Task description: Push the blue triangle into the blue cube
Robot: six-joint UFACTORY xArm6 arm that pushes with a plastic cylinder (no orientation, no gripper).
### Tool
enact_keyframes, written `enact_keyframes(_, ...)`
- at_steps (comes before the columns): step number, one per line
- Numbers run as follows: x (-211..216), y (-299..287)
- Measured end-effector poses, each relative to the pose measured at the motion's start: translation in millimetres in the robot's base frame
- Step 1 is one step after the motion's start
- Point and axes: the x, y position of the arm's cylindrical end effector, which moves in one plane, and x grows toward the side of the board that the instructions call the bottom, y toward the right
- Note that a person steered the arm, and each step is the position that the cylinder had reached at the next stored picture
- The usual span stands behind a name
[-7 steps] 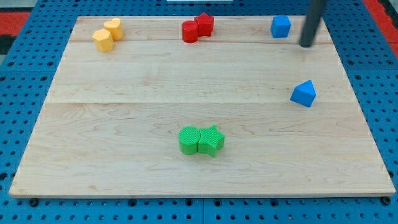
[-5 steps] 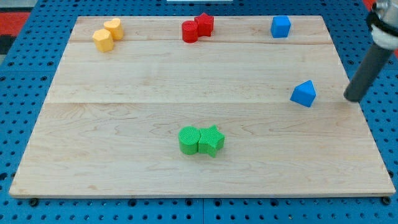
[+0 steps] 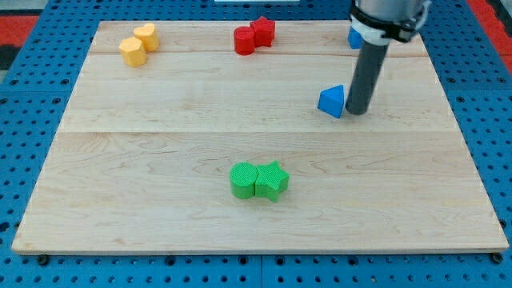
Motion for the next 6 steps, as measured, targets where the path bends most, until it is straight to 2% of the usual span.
enact_keyframes(1, 16.5, -2.8)
enact_keyframes(2, -0.9, -37.0)
enact_keyframes(3, -31.8, -41.1)
enact_keyframes(4, -41.3, -32.4)
enact_keyframes(6, -108.4, -20.6)
